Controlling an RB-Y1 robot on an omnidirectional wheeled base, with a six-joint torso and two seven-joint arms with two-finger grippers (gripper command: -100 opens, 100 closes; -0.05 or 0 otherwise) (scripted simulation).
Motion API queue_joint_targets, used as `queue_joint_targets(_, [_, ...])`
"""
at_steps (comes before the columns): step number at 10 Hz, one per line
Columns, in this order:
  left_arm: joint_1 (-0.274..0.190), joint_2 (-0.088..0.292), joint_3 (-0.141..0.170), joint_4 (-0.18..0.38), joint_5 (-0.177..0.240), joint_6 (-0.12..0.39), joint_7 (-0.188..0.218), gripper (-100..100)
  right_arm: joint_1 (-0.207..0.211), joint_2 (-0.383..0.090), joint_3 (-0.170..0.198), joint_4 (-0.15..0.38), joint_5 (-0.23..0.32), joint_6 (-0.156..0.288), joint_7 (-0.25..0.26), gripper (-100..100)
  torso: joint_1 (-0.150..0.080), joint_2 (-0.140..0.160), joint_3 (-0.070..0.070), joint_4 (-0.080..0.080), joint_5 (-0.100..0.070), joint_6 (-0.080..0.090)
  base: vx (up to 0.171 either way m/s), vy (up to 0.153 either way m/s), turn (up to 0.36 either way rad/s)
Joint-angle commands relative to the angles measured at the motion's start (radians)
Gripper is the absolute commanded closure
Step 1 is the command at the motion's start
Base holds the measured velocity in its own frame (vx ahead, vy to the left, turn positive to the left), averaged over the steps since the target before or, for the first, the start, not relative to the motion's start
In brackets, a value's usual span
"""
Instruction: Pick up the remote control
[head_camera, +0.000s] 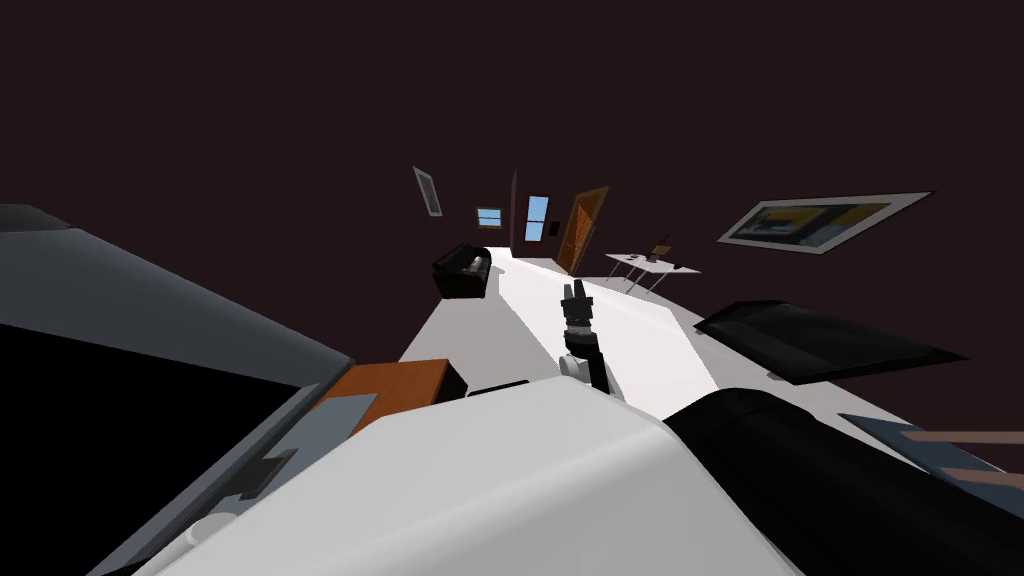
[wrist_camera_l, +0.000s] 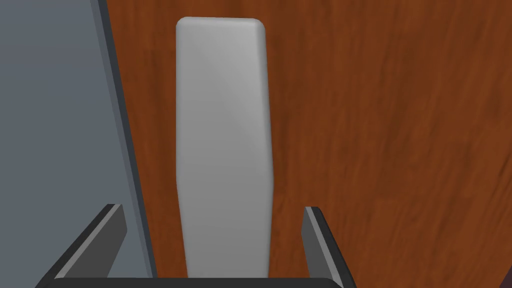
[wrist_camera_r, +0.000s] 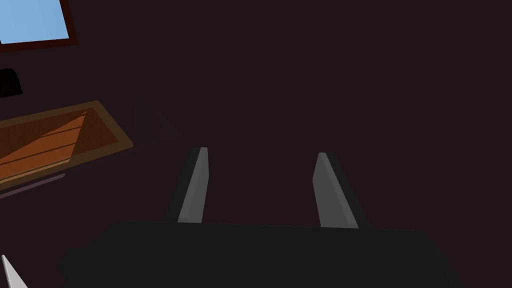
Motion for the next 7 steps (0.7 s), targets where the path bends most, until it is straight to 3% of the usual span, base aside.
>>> queue_joint_targets(1, [-0.015, 0.0, 0.004, 0.036, 0.01, 0.012, 0.002, -100, 0.0, 0.0, 0.0, 0.0, 0.0, 0.0, 0.0, 0, 0.0, 0.0, 0.0, 0.0, 0.0, 0.0, -0.017, 0.038, -0.094])
queue_joint_targets(2, [-0.028, -0.008, 0.007, 0.07, 0.02, 0.028, 0.011, -100, 0.0, 0.0, 0.0, 0.0, 0.0, 0.0, 0.0, 0, 0.001, 0.0, 0.0, 0.0, 0.0, 0.0, -0.037, 0.07, -0.244])
queue_joint_targets(3, [-0.028, 0.0, 0.007, 0.072, 0.021, 0.009, -0.009, -100, 0.0, 0.0, 0.0, 0.0, 0.0, 0.0, 0.0, 0, 0.002, 0.001, 0.0, 0.0, 0.0, 0.001, -0.021, 0.04, -0.059])
queue_joint_targets(4, [-0.029, 0.0, 0.007, 0.075, 0.021, 0.012, -0.007, 0, 0.0, 0.0, 0.0, 0.0, 0.0, 0.0, 0.0, 0, 0.001, 0.0, 0.0, 0.0, 0.0, 0.0, -0.003, 0.007, 0.009])
queue_joint_targets(5, [-0.026, -0.006, 0.025, 0.092, 0.027, 0.001, -0.057, -100, 0.0, 0.0, 0.0, 0.0, 0.0, 0.0, 0.0, 0, -0.001, -0.001, -0.001, 0.0, 0.0, 0.0, 0.065, 0.015, 0.121])
queue_joint_targets(7, [-0.022, -0.012, 0.042, 0.109, 0.034, -0.011, -0.106, -100, 0.0, 0.0, 0.0, 0.0, 0.0, 0.0, 0.0, 0, 0.0, -0.009, -0.005, -0.002, 0.0, -0.001, 0.129, 0.029, 0.141])
